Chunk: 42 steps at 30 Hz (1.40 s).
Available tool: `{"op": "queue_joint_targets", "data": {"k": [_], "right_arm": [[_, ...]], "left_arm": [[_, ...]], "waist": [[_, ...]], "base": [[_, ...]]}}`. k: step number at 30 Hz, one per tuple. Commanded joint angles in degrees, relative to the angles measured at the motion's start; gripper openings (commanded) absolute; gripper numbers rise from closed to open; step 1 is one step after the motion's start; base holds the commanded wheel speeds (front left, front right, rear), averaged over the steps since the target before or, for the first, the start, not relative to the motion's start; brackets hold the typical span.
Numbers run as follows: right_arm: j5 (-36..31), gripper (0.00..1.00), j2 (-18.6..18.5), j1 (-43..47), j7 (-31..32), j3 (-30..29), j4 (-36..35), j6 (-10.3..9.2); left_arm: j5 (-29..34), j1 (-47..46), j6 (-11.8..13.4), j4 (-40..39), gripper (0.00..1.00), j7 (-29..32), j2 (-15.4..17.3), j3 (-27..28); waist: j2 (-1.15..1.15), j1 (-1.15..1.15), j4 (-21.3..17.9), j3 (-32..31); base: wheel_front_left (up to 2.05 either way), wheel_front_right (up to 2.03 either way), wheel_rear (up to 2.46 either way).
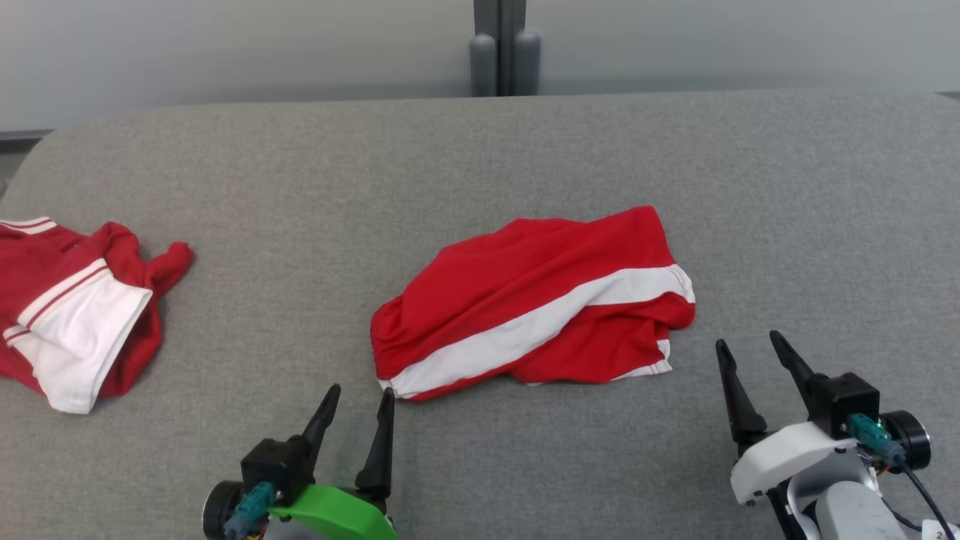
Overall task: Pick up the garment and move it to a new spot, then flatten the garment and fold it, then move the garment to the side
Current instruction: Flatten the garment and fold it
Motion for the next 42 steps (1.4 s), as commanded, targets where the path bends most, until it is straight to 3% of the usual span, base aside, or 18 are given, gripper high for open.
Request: {"op": "queue_joint_targets", "data": {"k": [1,12,28,35,36,38,39,40,42], "right_arm": [[-0.25,1.0,-0.24,-0.94,-0.01,0.28,-0.3,-0.08],[-0.99,1.0,-0.23,-3.65,-0.01,1.29,-1.11,-0.08],[-1.44,1.0,-0.23,-4.39,-0.01,1.67,-1.37,-0.08],[-1.31,1.0,-0.23,-4.21,-0.01,1.42,-1.12,-0.08],[-1.24,1.0,-0.23,-4.22,-0.01,1.45,-1.04,-0.08],[-1.13,1.0,-0.23,-4.27,-0.01,1.5,-0.88,-0.08],[-1.12,1.0,-0.23,-4.3,-0.01,1.53,-0.81,-0.08],[-1.12,1.0,-0.23,-4.33,-0.01,1.58,-0.74,-0.08],[-1.16,1.0,-0.23,-4.4,-0.01,1.56,-0.57,-0.08]], "left_arm": [[-1.4,-1.4,-0.14,0.91,1.0,0.01,0.73,-0.6],[-5.97,-6.16,-0.14,5.5,1.0,0.01,3.04,-3.26],[-7.91,-7.71,-0.13,6.48,1.0,0.01,2.87,-6.19],[-9.59,-7.47,-0.13,5.48,0.89,0.01,3.39,-7.87],[-9.93,-7.31,-0.13,5.22,0.87,0.01,3.56,-8.3],[-10.62,-7.23,-0.14,4.8,0.72,0.01,3.87,-8.84],[-10.9,-7.24,-0.13,4.64,0.51,0.01,3.99,-9.14],[-11.08,-7.28,-0.13,4.55,0.42,0.01,4.06,-9.34],[-11.54,-7.38,-0.13,4.2,0.35,0.01,4.23,-9.71]], "waist": [[0.0,0.0,-0.85,2.67],[0.0,0.0,-2.33,6.7],[0.0,0.0,-2.68,7.92],[0.0,0.0,-1.92,7.68],[0.0,0.0,-1.76,7.64],[0.0,0.0,-1.41,7.56],[0.0,0.0,-1.2,7.5],[0.0,0.0,-1.03,7.46],[0.0,0.0,-0.64,7.32]], "base": [[0.0,0.0,0.0],[0.0,0.0,0.0],[0.0,0.0,0.0],[0.0,0.0,0.0],[0.0,0.0,0.0],[0.0,0.0,0.0],[0.0,0.0,0.0],[0.0,0.0,0.0],[0.0,0.0,0.0]]}}
